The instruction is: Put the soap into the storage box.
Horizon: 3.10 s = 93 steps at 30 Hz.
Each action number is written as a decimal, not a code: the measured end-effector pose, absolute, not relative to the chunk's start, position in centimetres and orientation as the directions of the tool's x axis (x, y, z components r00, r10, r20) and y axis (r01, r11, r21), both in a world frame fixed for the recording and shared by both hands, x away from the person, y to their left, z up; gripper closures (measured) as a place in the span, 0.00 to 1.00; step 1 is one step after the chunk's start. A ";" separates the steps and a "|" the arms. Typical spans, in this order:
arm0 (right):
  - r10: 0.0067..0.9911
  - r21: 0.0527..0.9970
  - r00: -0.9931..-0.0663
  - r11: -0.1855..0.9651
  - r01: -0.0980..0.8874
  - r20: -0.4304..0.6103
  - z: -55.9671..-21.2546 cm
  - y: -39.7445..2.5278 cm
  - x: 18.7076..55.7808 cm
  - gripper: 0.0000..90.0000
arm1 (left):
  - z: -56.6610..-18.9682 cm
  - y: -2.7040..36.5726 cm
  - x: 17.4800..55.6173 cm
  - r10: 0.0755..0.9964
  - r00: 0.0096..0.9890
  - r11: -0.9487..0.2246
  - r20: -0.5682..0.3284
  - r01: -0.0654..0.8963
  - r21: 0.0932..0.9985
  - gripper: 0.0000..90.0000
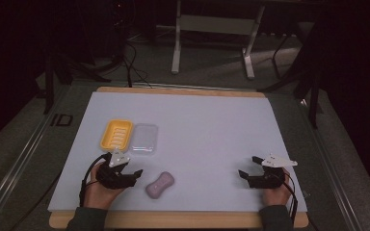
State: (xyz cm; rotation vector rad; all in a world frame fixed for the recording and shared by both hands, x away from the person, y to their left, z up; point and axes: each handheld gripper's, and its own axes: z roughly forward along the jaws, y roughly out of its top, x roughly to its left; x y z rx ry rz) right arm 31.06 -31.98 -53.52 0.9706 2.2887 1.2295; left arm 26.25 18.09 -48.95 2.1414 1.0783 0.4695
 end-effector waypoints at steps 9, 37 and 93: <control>0.719 0.836 -0.695 0.381 0.395 0.001 -53.5 -32.0 31.0 0.18 | -48.2 17.8 26.7 0.777 0.629 -0.454 -0.016 0.578 0.678 0.41; 0.721 0.837 -0.693 0.381 0.394 -0.002 -53.5 -31.9 30.9 0.18 | -46.0 15.9 27.6 0.797 0.604 -0.495 0.017 0.637 0.591 0.40; 0.718 0.831 -0.696 0.398 0.388 -0.019 -53.5 -31.8 30.9 0.18 | -47.0 11.1 27.8 0.696 0.718 -0.623 -0.017 0.616 0.482 0.35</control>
